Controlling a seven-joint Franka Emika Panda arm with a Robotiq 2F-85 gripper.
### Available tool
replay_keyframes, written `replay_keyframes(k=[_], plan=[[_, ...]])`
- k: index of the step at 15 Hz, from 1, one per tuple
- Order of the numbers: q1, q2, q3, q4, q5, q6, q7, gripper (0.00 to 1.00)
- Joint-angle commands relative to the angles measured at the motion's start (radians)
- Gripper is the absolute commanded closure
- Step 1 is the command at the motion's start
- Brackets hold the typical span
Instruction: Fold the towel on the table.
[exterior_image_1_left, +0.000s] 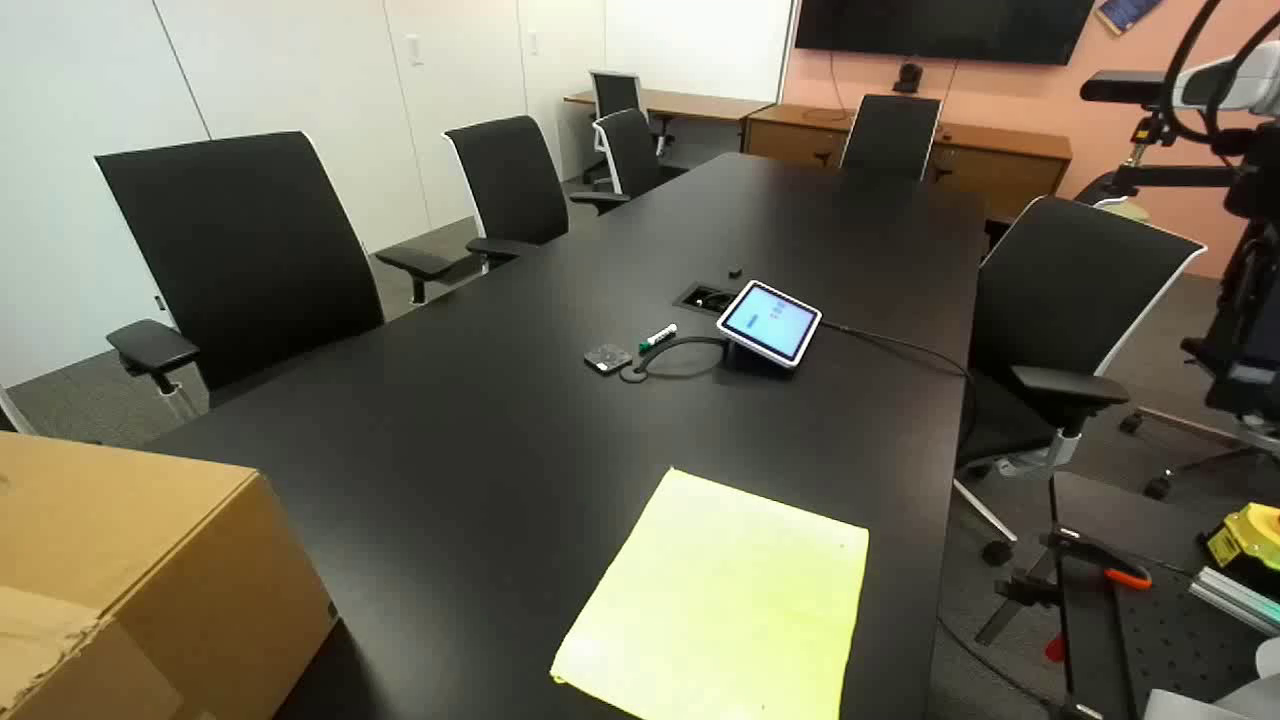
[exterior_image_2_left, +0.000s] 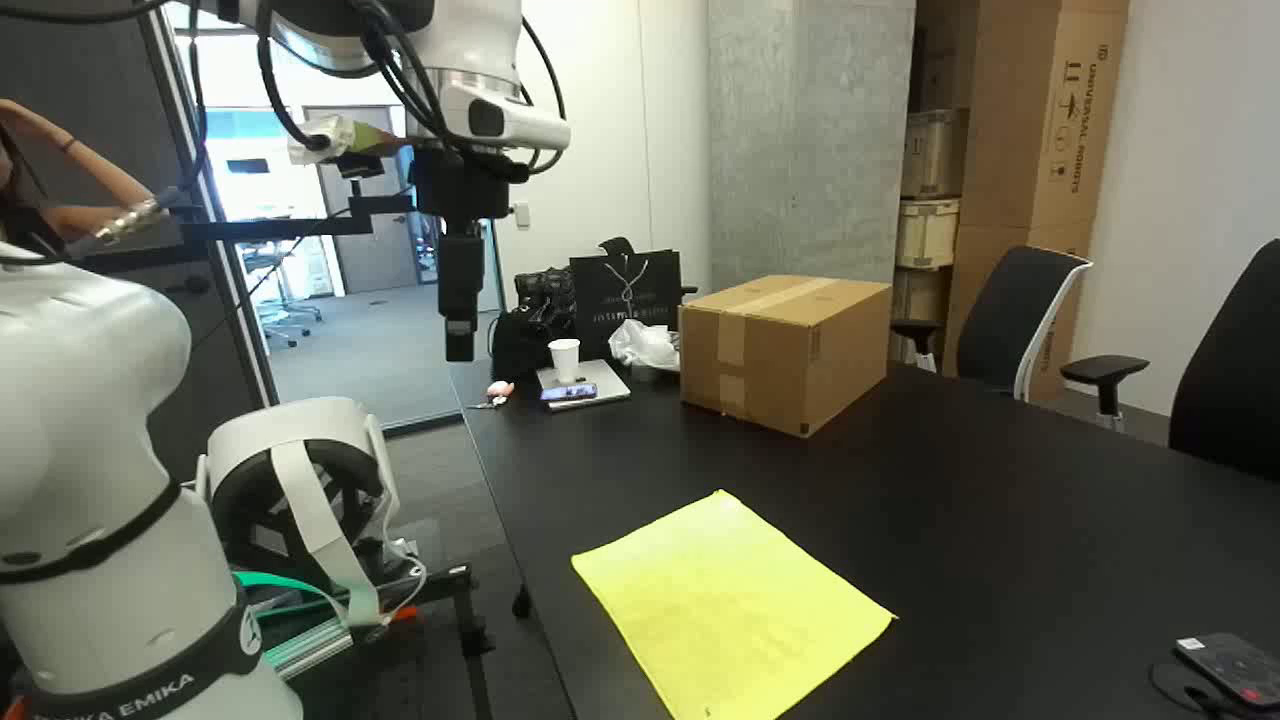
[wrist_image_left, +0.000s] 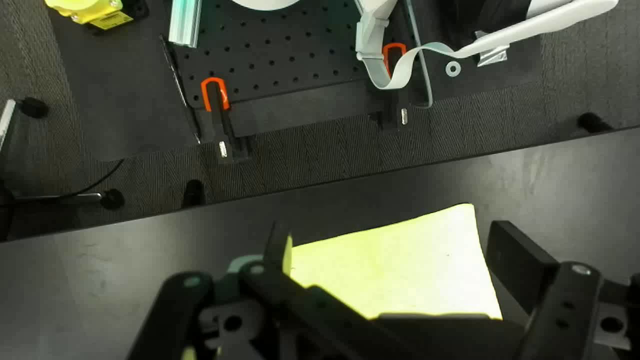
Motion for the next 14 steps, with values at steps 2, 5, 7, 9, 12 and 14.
replay_keyframes(k=[2, 5, 7, 9, 12, 14], plan=[[-0.005, 0.0, 0.004, 0.002, 0.003, -0.002, -0.004, 0.0], [-0.005, 0.0, 0.004, 0.002, 0.003, -0.002, -0.004, 0.0], [-0.007, 0.011, 0.001, 0.0, -0.003, 0.011, -0.014, 0.0], [-0.021, 0.06, 0.004, -0.016, -0.023, 0.089, -0.019, 0.0], [-0.02, 0.206, -0.019, -0.059, -0.039, 0.277, -0.083, 0.0], [-0.011, 0.34, -0.046, -0.061, -0.026, 0.415, -0.138, 0.0]])
